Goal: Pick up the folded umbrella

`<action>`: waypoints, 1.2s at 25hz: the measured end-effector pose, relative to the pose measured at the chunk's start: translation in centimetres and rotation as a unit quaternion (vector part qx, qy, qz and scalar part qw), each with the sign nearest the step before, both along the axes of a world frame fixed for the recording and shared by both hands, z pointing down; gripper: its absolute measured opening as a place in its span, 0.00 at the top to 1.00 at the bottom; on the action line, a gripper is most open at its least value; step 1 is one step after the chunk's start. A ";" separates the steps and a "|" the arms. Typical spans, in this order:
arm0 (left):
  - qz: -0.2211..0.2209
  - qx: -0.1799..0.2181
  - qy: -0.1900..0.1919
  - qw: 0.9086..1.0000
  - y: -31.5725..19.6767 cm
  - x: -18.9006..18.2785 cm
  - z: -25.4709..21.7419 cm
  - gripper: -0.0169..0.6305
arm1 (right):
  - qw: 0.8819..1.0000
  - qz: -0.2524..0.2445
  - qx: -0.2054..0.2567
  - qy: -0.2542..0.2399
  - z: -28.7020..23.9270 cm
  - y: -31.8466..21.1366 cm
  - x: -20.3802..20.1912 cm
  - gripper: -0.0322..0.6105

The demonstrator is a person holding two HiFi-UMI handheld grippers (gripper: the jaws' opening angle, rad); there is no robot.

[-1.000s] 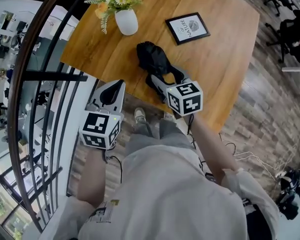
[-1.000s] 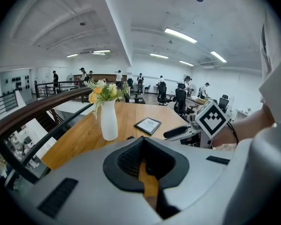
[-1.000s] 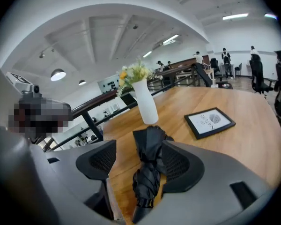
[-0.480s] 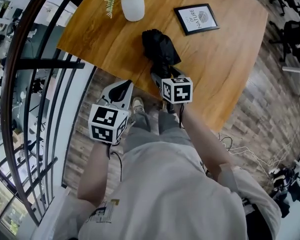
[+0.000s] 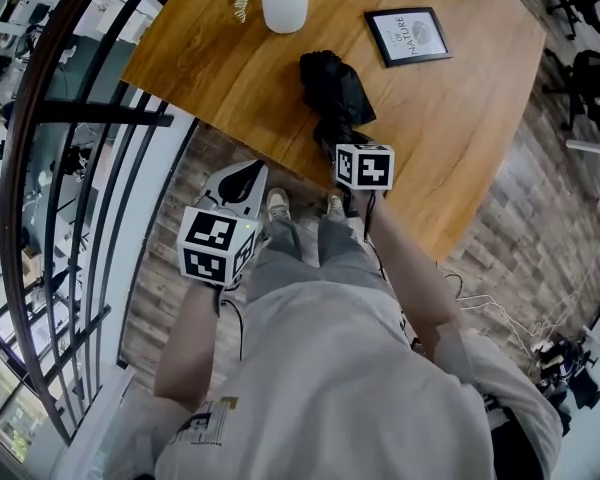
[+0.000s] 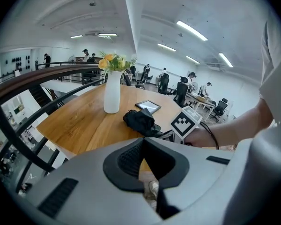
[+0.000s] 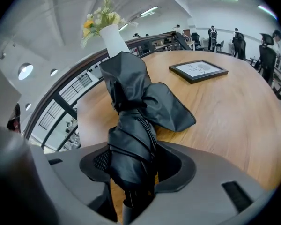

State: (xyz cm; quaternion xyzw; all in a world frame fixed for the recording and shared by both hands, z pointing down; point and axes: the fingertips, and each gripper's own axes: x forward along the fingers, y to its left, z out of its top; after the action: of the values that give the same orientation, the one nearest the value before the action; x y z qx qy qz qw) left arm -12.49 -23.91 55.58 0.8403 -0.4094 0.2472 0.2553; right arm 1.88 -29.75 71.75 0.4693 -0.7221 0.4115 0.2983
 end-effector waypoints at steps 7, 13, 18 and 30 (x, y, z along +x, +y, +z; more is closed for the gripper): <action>-0.004 0.025 -0.002 1.000 -0.3 -0.8 -2.1 0.95 | 0.999 0.011 -0.007 -0.046 -3.0 0.4 0.2 0.60; -0.012 0.070 -0.005 0.997 -1.4 -1.5 -6.3 0.95 | 0.995 -0.017 0.053 -0.080 -10.2 0.4 -0.7 0.60; -0.016 0.124 -0.005 0.992 -3.0 -2.0 -11.3 0.95 | 0.985 -0.026 0.137 -0.100 -18.7 -1.1 -0.4 0.60; 0.002 0.289 -0.008 0.957 -6.2 -0.1 -24.8 0.95 | 0.916 -0.046 0.383 -0.106 -39.7 -3.2 1.7 0.60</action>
State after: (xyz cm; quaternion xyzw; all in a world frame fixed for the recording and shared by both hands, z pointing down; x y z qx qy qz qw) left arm -12.56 -30.15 30.73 0.8770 -0.4638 0.1255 -0.0016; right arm 3.53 -32.91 32.03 0.4674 -0.8728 0.1363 0.0358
